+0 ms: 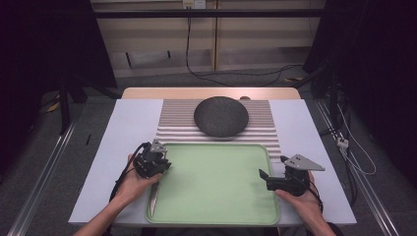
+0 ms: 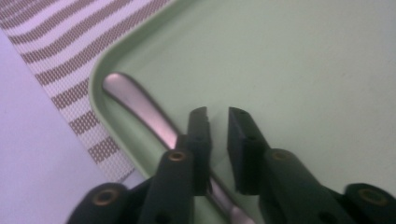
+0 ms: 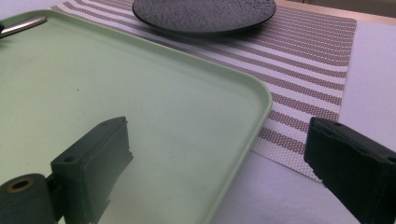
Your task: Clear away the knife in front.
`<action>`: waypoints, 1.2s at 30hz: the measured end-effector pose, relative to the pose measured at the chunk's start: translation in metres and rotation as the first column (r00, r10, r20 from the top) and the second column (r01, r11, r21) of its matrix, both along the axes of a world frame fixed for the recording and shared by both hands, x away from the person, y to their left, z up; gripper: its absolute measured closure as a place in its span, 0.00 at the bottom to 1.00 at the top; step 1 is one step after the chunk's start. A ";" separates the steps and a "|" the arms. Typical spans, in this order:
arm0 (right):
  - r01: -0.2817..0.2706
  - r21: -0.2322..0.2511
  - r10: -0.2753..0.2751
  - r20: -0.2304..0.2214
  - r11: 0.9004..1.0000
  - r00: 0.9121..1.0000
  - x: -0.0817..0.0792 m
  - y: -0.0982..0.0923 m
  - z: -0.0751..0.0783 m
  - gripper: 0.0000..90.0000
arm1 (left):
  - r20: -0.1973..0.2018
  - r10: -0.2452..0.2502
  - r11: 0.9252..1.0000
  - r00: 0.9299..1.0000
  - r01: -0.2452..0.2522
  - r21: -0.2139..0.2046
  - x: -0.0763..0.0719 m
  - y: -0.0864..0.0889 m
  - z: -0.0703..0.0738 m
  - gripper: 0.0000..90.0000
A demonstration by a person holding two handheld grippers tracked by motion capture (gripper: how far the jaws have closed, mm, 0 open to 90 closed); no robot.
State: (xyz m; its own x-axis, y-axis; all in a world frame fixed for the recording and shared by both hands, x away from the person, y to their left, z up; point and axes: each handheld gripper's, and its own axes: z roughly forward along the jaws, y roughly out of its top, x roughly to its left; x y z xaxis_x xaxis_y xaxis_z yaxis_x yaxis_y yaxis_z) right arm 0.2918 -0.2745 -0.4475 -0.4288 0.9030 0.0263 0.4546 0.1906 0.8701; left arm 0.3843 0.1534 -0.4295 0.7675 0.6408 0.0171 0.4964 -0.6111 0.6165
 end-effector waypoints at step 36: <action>0.038 0.010 -0.038 0.014 0.999 0.999 -0.005 -0.005 0.002 0.08 | 0.174 0.213 0.959 0.961 -0.172 -0.226 -0.045 0.046 0.019 0.07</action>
